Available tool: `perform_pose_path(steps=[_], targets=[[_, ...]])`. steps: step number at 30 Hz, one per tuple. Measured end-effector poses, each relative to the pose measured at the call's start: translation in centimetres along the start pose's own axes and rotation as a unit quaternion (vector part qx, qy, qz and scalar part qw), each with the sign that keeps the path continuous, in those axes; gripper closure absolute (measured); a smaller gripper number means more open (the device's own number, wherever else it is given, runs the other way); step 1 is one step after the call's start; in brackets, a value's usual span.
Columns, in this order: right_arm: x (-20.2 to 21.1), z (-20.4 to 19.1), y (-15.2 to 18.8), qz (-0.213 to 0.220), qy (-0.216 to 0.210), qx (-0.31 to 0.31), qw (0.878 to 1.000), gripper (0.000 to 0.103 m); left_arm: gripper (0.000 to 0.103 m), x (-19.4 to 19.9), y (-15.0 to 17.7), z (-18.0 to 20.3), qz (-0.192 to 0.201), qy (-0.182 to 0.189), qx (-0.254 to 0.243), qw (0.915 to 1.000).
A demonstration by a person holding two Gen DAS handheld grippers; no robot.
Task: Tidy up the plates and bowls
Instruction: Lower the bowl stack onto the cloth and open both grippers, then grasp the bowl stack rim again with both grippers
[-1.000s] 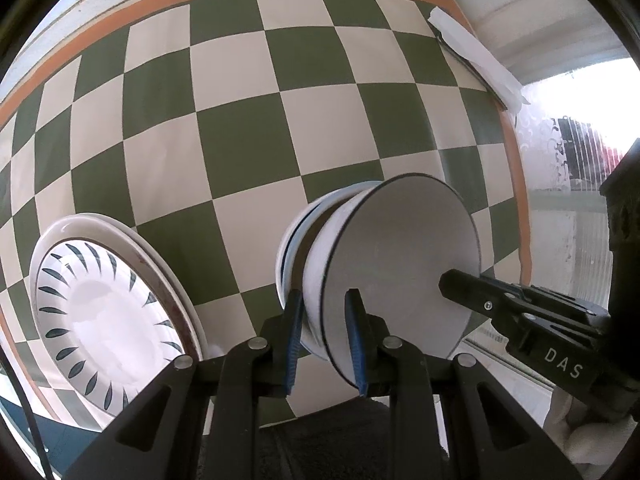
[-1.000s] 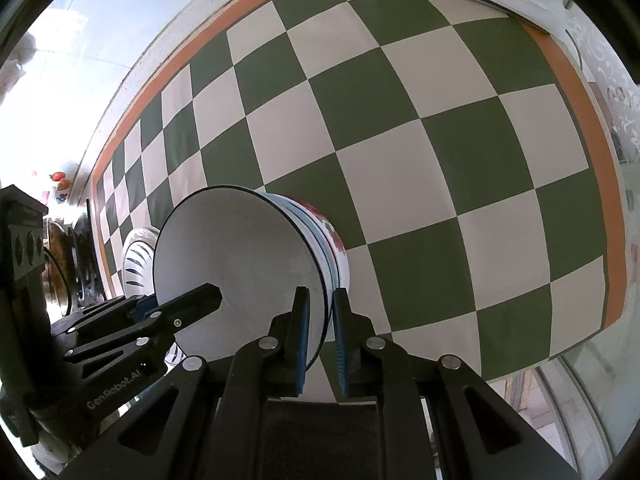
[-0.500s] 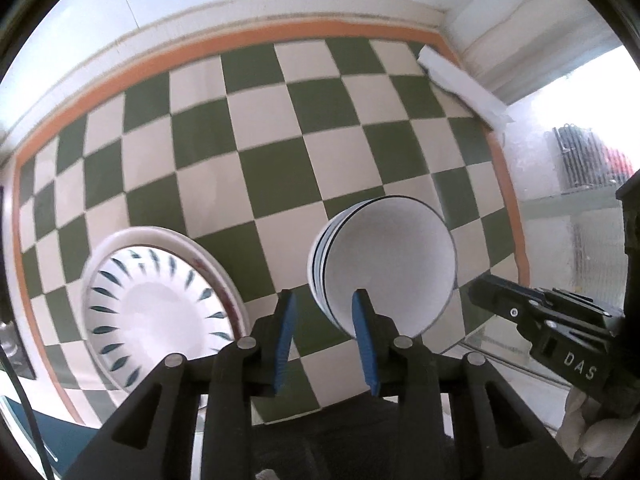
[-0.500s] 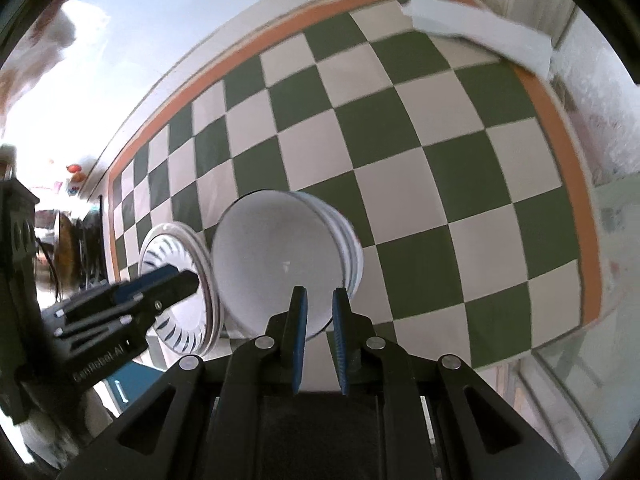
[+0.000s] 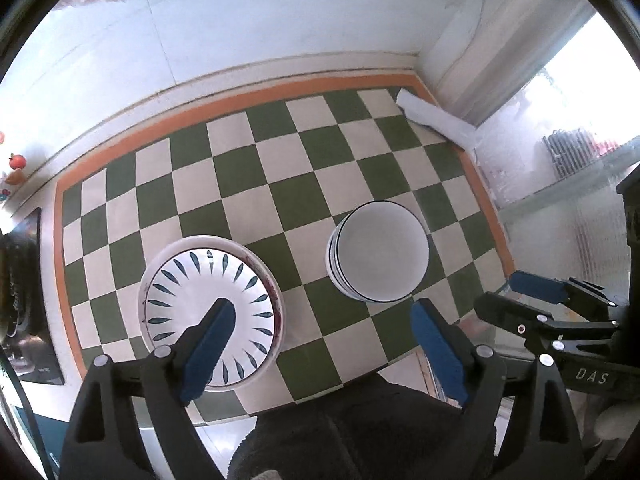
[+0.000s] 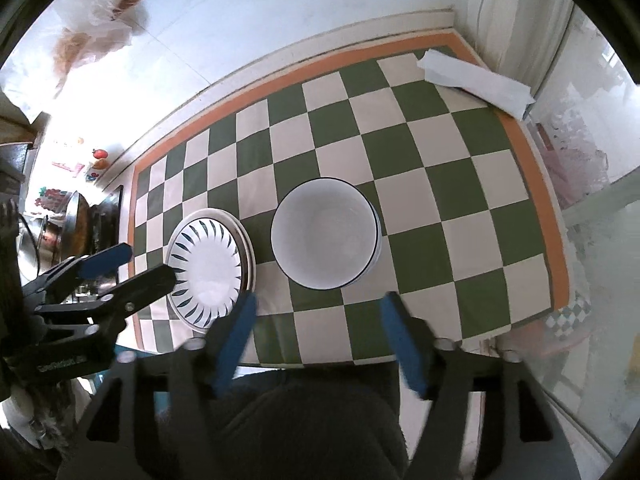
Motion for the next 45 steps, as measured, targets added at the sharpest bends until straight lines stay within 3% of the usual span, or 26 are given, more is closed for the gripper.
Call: perform_pose_path(steps=[5, 14, 18, 22, 25, 28, 36, 45], targets=[[1.5, -0.5, 0.4, 0.017, 0.019, 0.008, 1.000, 0.019, 0.013, 1.0, 0.6, -0.1, 0.001, 0.011, 0.009, 0.9999], [2.2, -0.1, 0.5, 0.023, 0.022, -0.009, 0.999, 0.018, 0.013, 0.8, 1.3, -0.1, -0.011, 0.015, 0.013, 0.9997], [1.4, 0.5, 0.3, 0.016, 0.013, -0.022, 1.000, 0.017, 0.013, -0.7, 1.1, -0.6, -0.021, 0.011, 0.020, 0.9995], [-0.3, 1.6, -0.3, 0.009, 0.002, -0.039, 0.999, 0.015, 0.013, -3.5, 0.4, -1.0, -0.043, 0.033, 0.045, 0.9975], [-2.1, 2.7, -1.1, 0.007, -0.016, -0.055, 0.998, 0.015, 0.013, -6.2, -0.4, -0.9, -0.062, 0.062, 0.070, 0.9937], [-4.8, 4.0, -2.1, -0.002, -0.045, -0.082, 0.996, 0.015, 0.013, -9.2, -1.3, -1.0, -0.087, 0.065, 0.085, 0.9904], [-12.5, 6.1, -2.9, -0.051, -0.103, -0.138, 0.984, 0.015, 0.014, -16.2, -2.8, -1.2, -0.162, 0.098, 0.141, 0.9719], [-18.0, 6.3, -2.2, -0.103, -0.147, -0.161, 0.970, 0.015, 0.018, -20.4, -2.5, -0.2, -0.221, 0.139, 0.157, 0.9527]])
Point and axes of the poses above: each gripper's, at about its wrist camera, not at the fingertips, and x roughly against the way its jaws point, z to its right, y to its underside, the point moved 10 cm from there along -x, roughly the way its jaws point, and after that the axes turned 1 degree about z, right-handed, at the moved point
